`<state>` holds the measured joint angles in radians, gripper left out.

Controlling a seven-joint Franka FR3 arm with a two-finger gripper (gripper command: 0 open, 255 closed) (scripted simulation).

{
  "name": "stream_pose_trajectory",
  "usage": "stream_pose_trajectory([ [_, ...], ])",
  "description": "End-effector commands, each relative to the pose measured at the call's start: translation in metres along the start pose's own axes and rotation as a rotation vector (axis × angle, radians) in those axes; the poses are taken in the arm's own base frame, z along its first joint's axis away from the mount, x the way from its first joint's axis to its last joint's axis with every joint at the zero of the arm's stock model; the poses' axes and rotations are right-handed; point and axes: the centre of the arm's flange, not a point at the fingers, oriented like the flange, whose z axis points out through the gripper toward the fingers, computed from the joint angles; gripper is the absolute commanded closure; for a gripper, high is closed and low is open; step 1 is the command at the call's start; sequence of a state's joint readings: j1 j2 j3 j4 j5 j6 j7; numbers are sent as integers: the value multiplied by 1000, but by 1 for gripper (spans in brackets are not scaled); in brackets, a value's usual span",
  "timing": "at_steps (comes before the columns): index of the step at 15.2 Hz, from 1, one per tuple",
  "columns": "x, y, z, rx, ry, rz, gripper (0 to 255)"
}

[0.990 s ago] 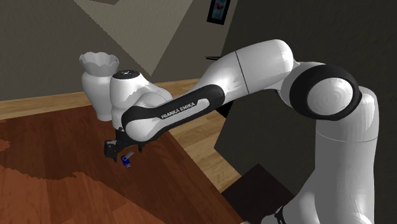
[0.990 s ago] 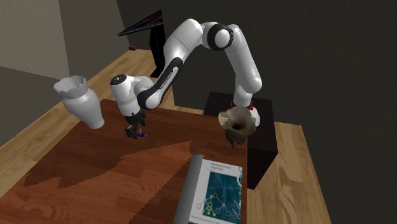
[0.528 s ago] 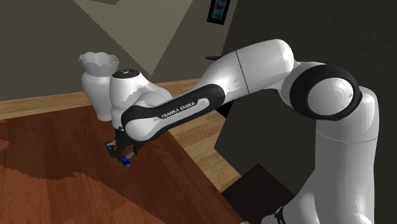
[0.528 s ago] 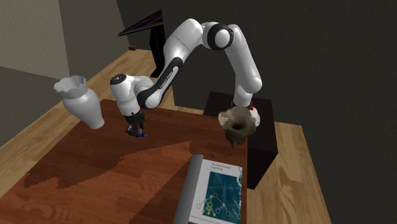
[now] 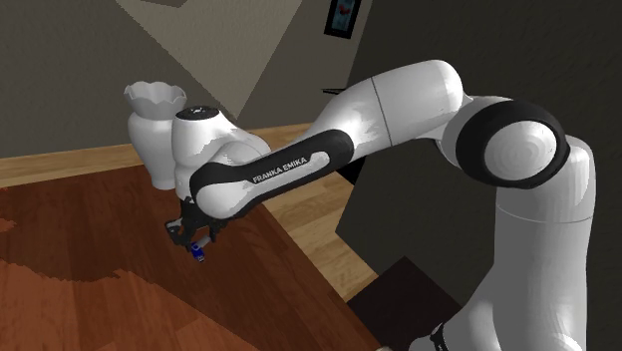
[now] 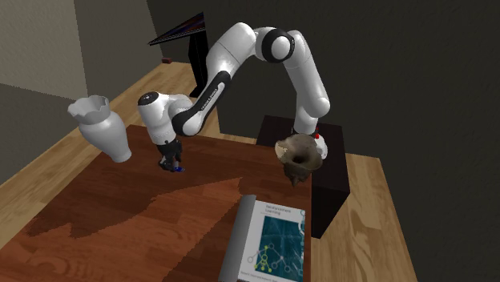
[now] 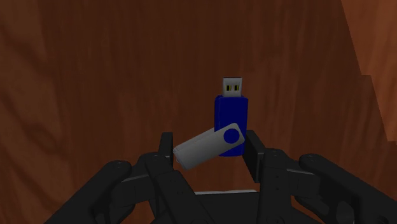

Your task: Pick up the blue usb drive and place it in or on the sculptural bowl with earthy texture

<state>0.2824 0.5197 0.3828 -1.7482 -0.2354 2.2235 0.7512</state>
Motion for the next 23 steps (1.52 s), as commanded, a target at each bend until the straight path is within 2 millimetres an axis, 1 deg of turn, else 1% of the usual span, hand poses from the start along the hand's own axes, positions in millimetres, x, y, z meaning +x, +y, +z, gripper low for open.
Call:
stream_pose_trajectory([
  [1,-1,0,-9,-1,-1,0,255],
  [23,-1,0,-125,-1,-1,0,255],
])
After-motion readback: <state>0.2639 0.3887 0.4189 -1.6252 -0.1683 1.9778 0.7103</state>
